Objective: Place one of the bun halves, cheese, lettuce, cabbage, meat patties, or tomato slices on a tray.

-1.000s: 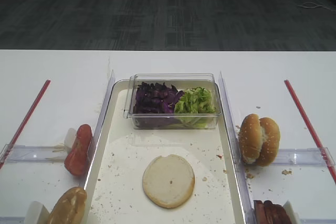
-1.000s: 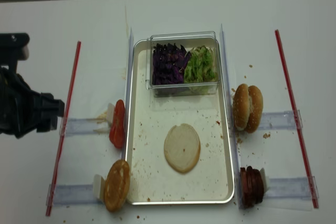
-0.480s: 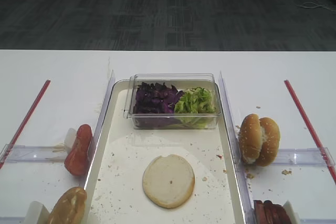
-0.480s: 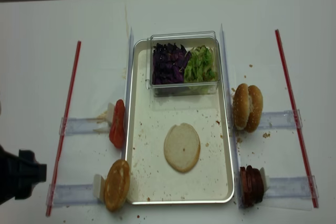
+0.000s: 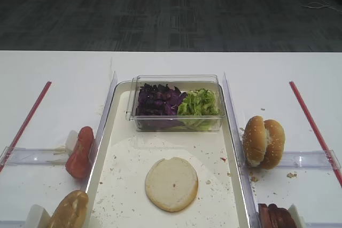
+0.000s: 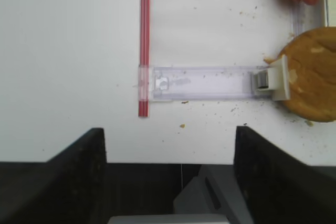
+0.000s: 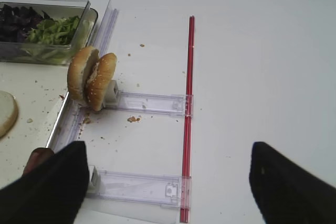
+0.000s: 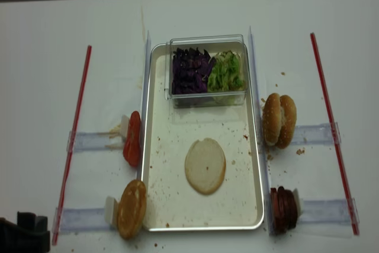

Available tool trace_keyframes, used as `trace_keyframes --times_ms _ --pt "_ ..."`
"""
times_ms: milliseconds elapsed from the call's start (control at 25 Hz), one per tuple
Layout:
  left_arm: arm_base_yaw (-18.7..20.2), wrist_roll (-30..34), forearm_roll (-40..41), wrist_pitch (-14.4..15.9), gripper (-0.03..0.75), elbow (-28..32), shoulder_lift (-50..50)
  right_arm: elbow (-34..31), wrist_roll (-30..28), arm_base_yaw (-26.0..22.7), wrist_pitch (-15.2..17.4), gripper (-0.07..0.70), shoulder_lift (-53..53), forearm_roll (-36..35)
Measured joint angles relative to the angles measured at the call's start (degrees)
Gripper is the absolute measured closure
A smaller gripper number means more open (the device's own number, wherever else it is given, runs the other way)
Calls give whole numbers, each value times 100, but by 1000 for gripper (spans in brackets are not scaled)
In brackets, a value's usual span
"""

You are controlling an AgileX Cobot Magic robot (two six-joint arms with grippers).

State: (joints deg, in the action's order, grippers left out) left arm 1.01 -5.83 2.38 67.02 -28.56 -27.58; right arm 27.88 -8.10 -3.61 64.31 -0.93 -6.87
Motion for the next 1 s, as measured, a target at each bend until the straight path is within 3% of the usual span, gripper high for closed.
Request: trace_keyframes --times_ms 1000 --pt "0 274 -160 28 210 31 2779 0 0 0 -11 -17 0 0"
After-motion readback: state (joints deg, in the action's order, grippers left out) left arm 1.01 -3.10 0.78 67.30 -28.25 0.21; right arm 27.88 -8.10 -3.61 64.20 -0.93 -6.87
